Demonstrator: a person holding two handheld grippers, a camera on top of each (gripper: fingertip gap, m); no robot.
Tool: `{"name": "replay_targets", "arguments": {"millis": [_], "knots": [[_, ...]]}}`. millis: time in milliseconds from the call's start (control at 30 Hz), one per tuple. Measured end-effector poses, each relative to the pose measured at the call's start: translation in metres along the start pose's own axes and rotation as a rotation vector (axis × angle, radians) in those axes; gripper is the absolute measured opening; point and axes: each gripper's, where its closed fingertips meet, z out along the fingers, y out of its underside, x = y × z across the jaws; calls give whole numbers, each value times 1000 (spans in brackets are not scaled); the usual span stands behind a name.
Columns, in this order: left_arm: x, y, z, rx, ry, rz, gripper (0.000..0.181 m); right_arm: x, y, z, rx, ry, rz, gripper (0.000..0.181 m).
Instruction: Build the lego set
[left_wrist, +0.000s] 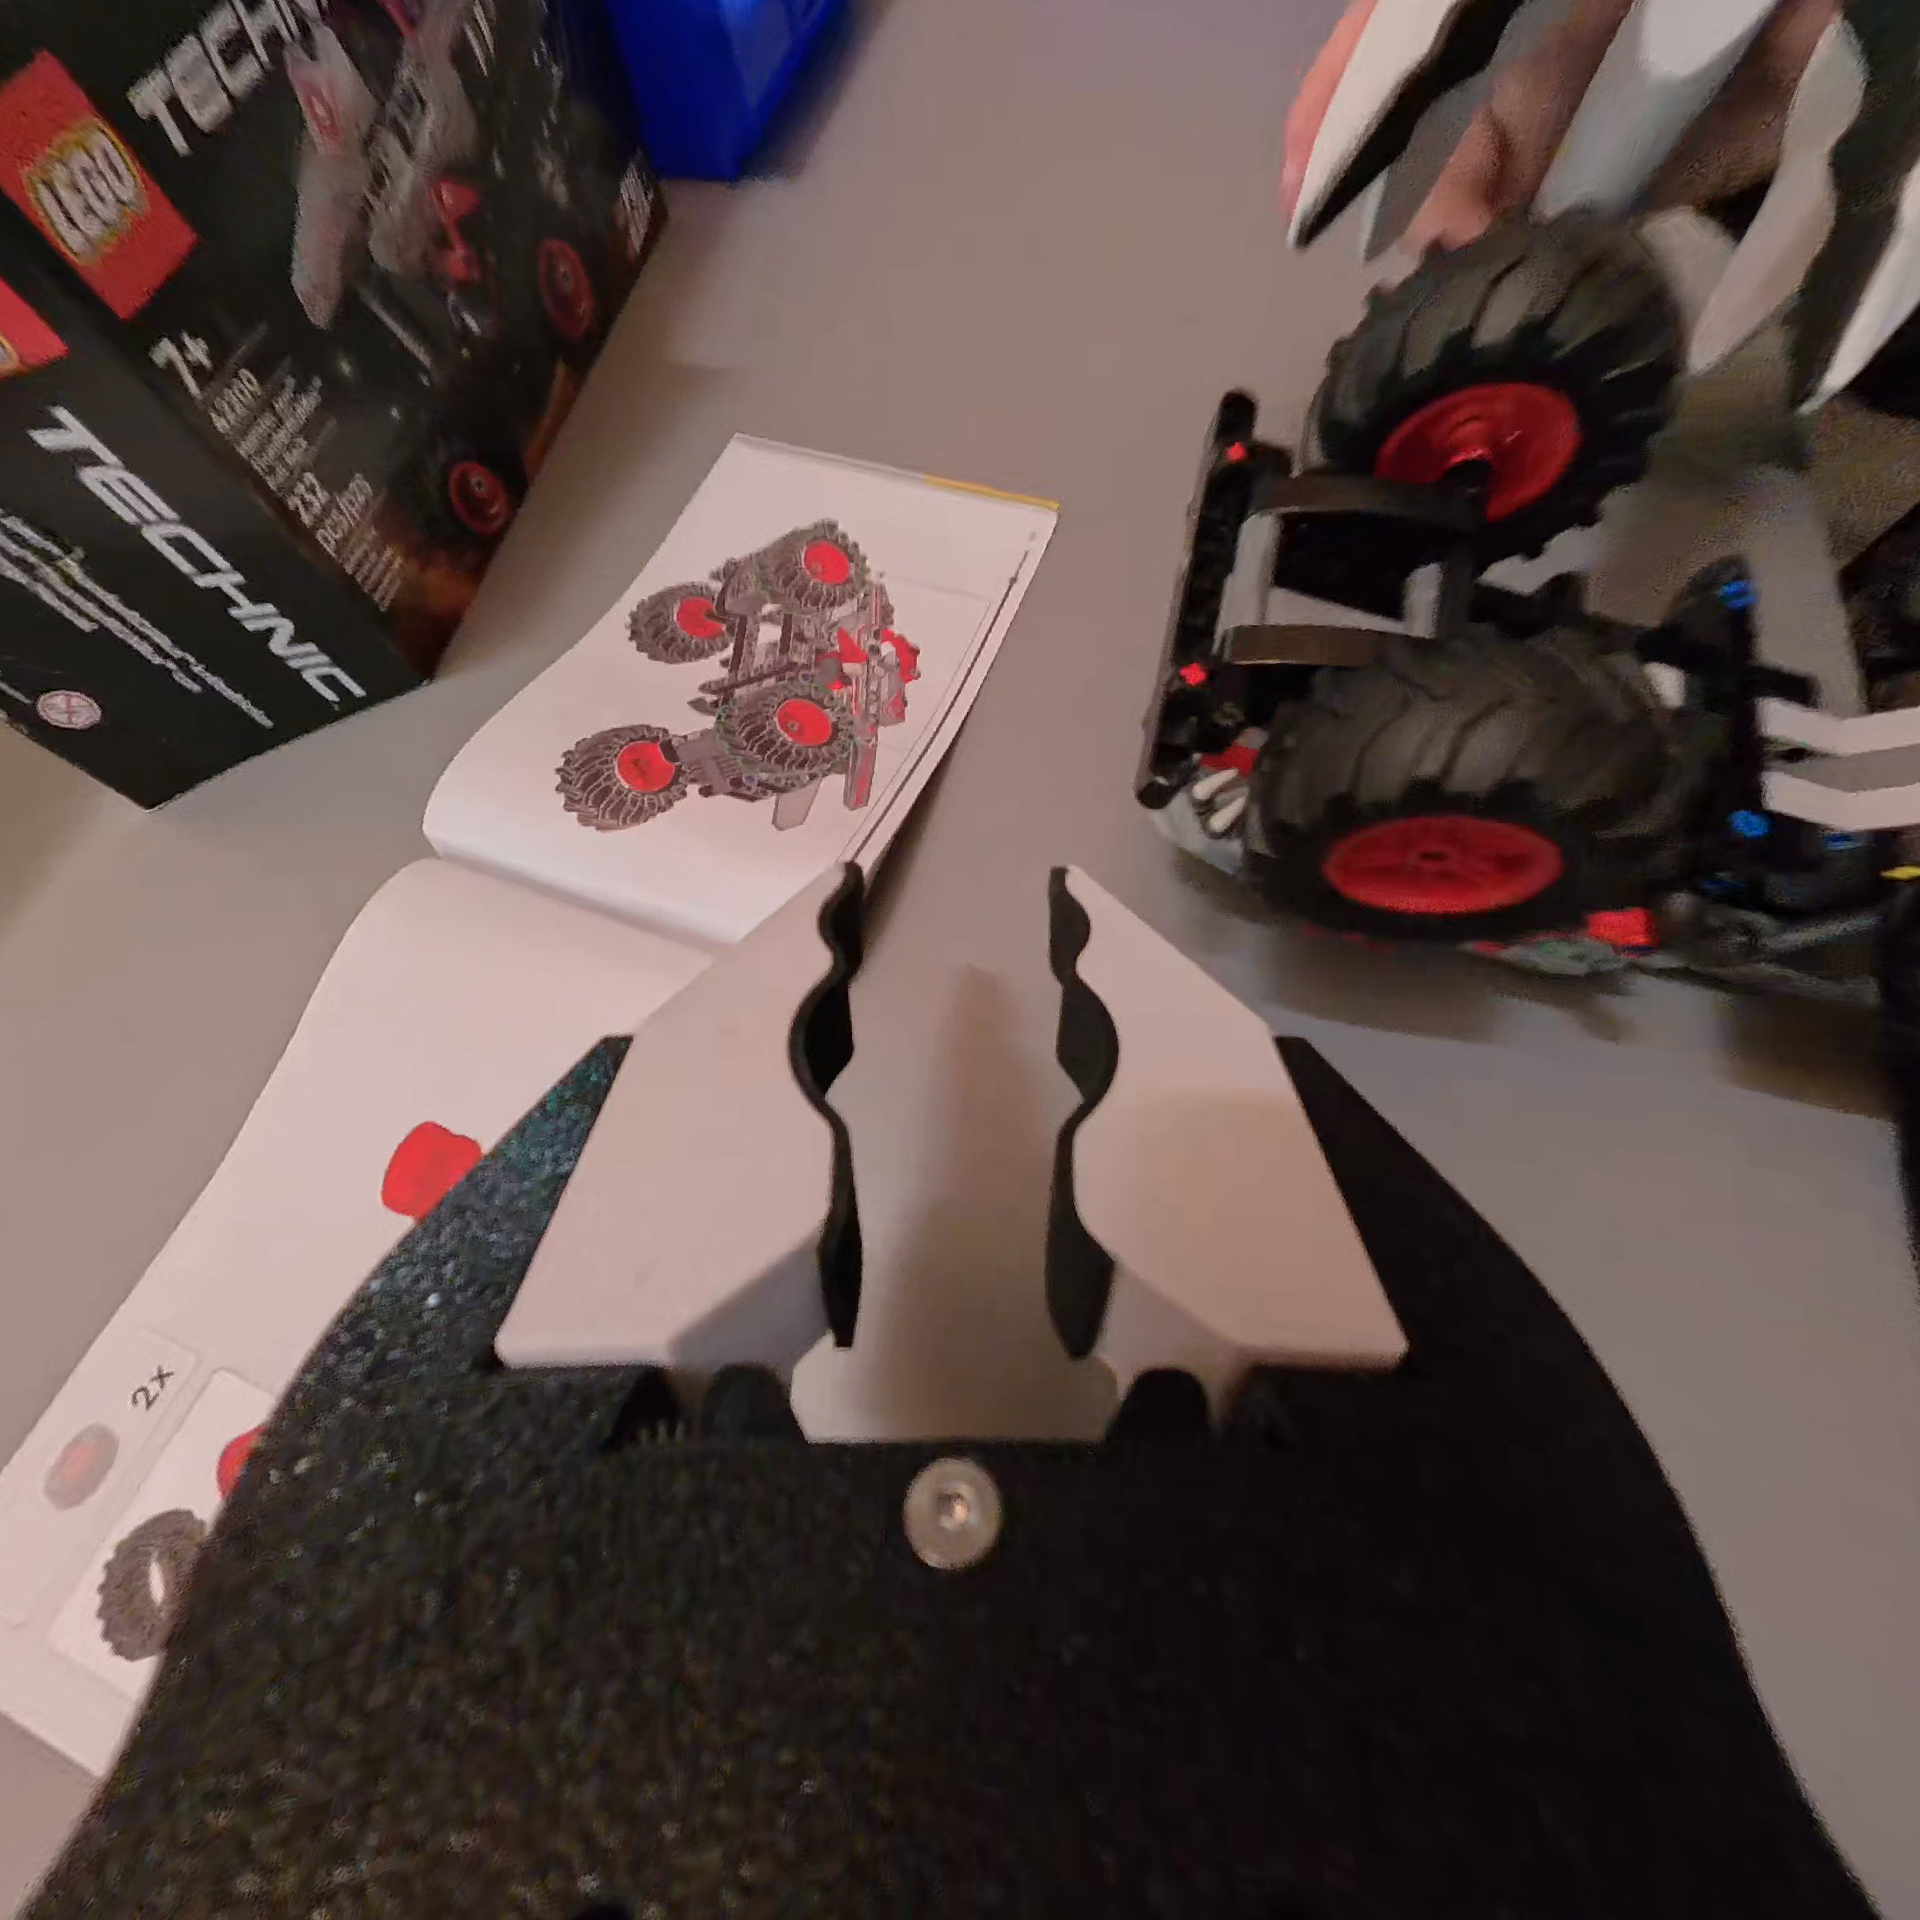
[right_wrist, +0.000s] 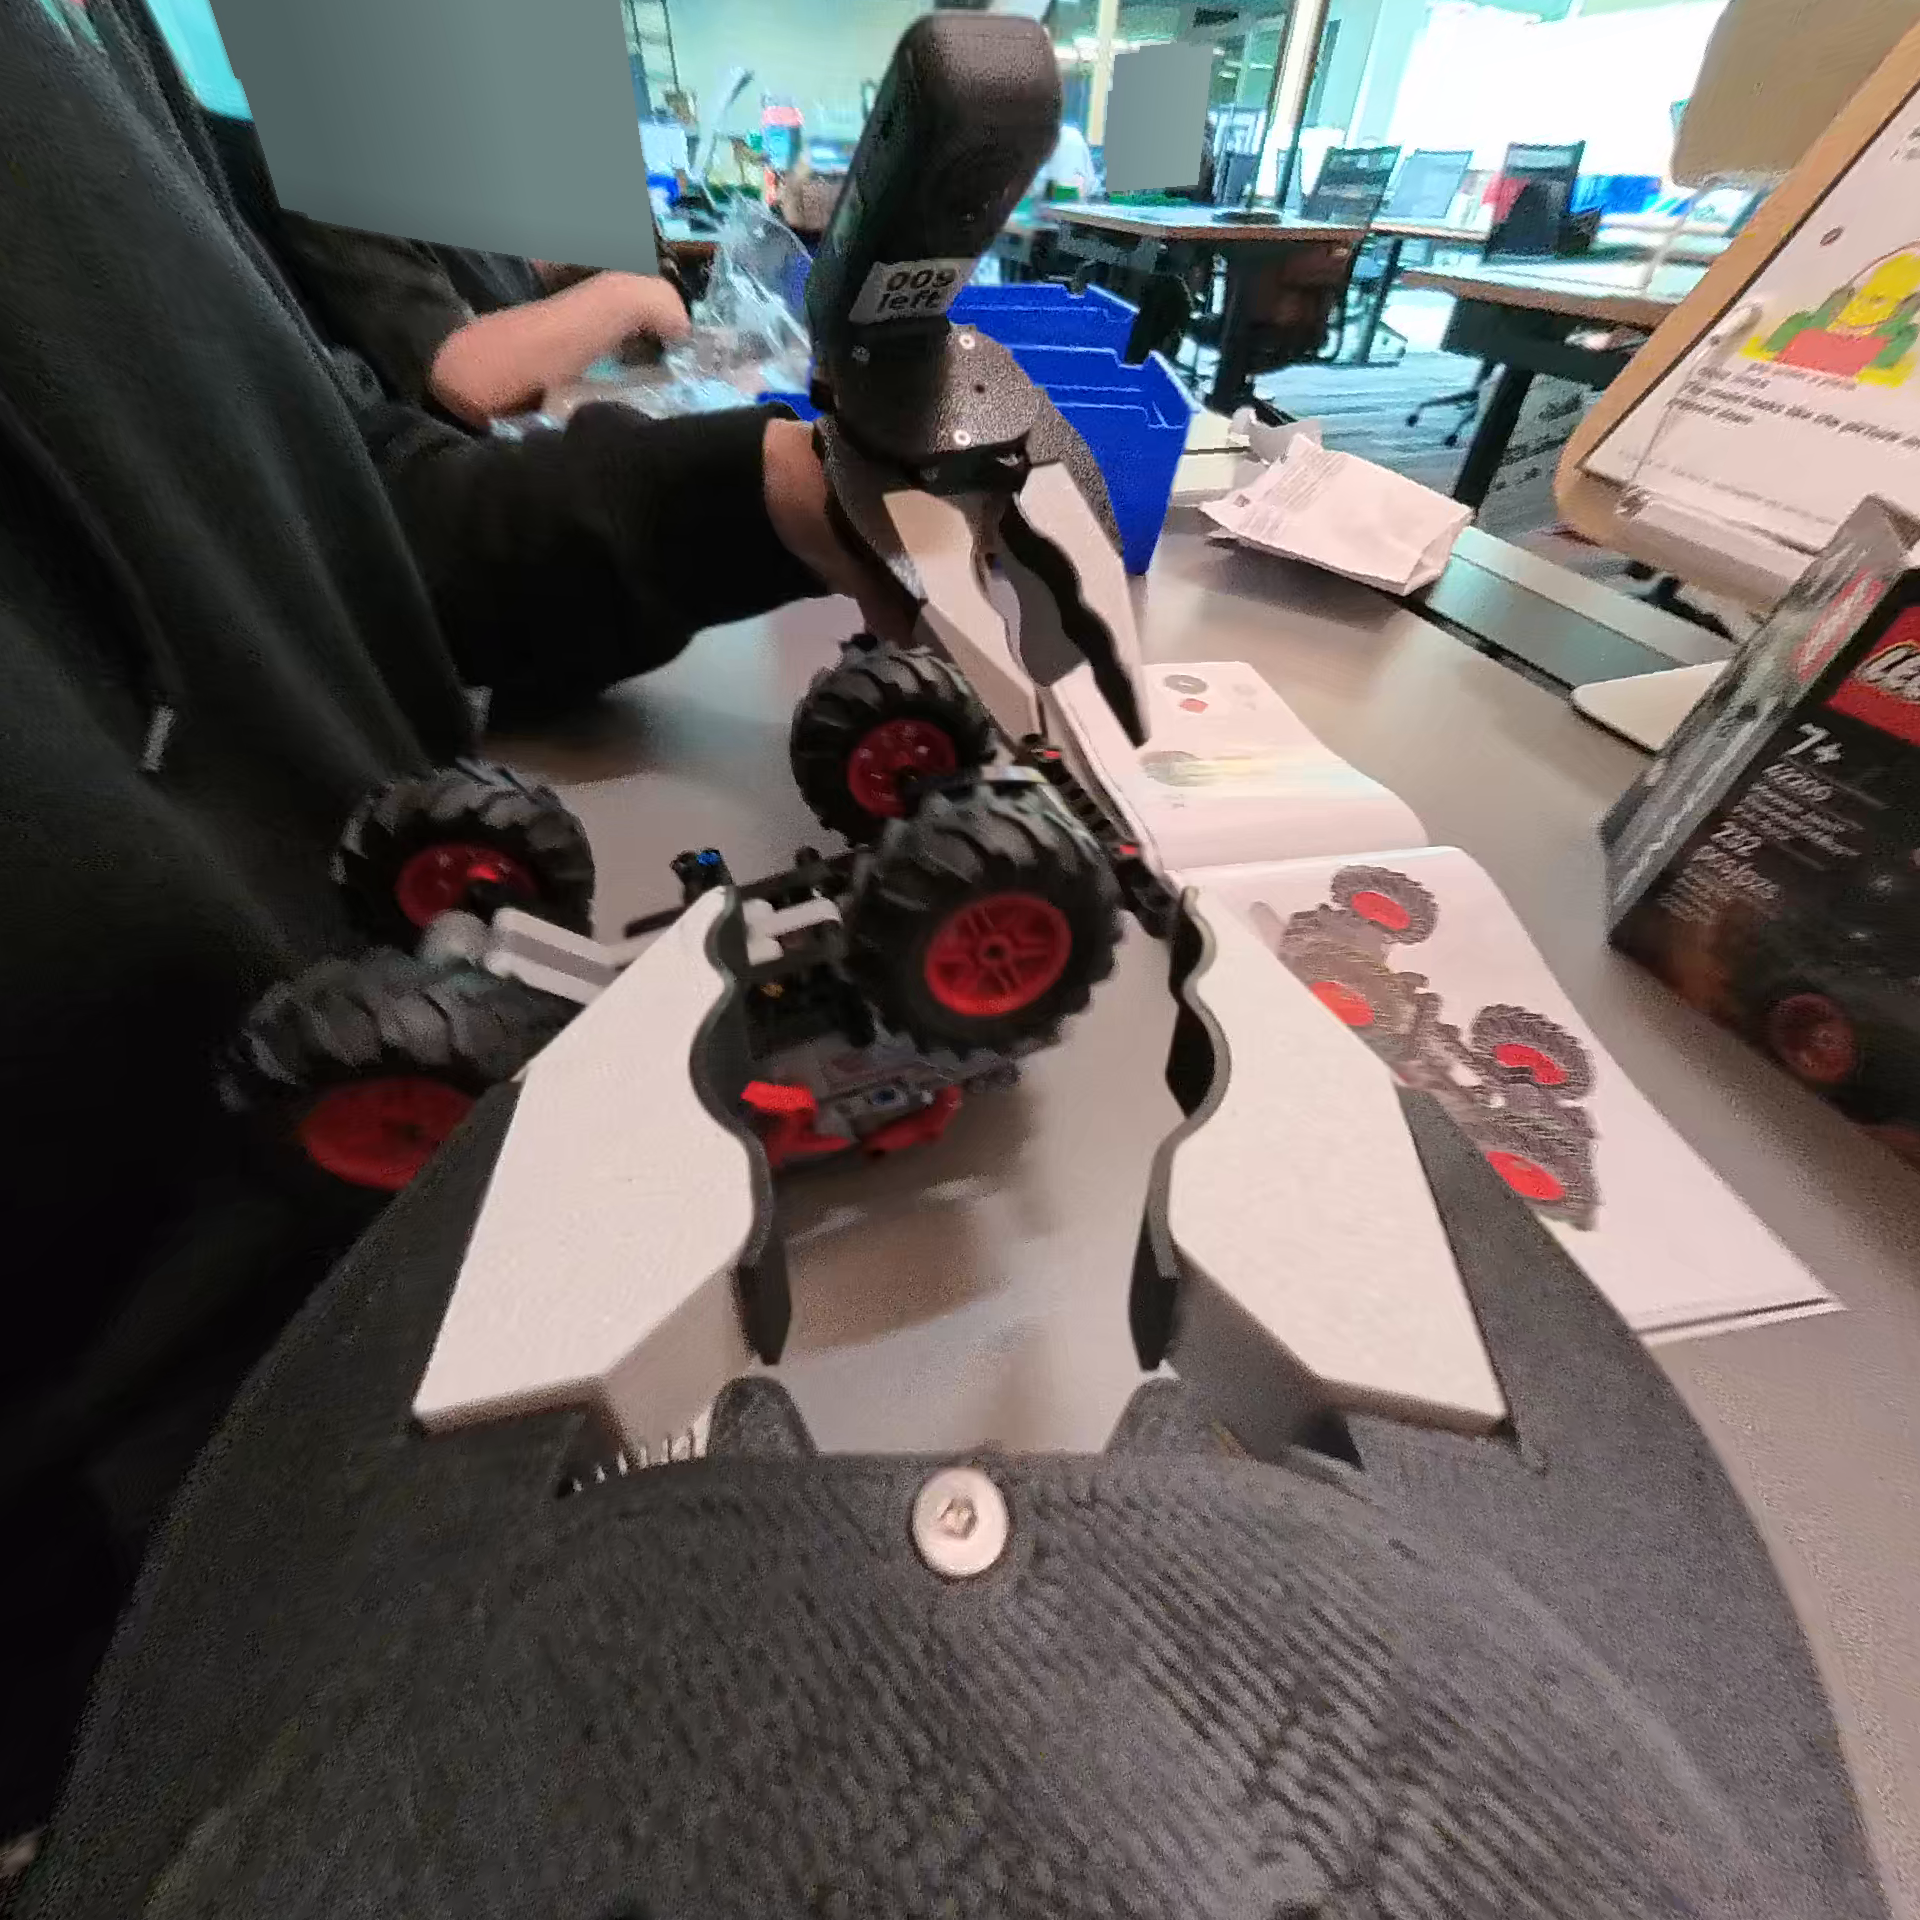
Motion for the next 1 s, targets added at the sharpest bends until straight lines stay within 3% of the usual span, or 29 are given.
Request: {"name": "replay_targets", "arguments": {"millis": [33, 133, 233, 300, 433, 533, 633, 733, 867, 933, 1000], "knots": [[8, -8, -5, 49, 25, -10, 32, -5, 0, 0, 4, -13, 14, 75], [43, -39, -24, 228, 189, -53, 36, -4, 3, 2, 11, 56, -19, 72], [63, -55, -30, 318, 257, -107, 42, -2, -1, 0, 36, 116, -16, 58], [74, -50, -26, 278, 265, -107, 56, -5, 3, -1, 12, 157, -30, 61], [96, -39, -20, 222, 241, 34, 64, -20, 23, -2, -121, 224, 44, 82], [95, -39, -18, 214, 183, 83, 61, -39, 31, -15, -222, 273, 251, 78], [93, -40, -16, 208, 151, 95, 56, -74, 14, -27, -188, 238, 334, 85], [91, -40, -14, 200, 135, 100, 54, -98, 3, -30, -150, 249, 233, 84], [91, -41, -11, 188, 128, 103, 54, -108, 31, -5, -193, 243, 24, 81], [89, -40, -8, 177, 116, 97, 55, -96, 44, 4, -210, 308, 10, 68], [87, -40, -5, 168, 90, 80, 57, -102, 44, 15, -171, 273, 31, 66]]}}
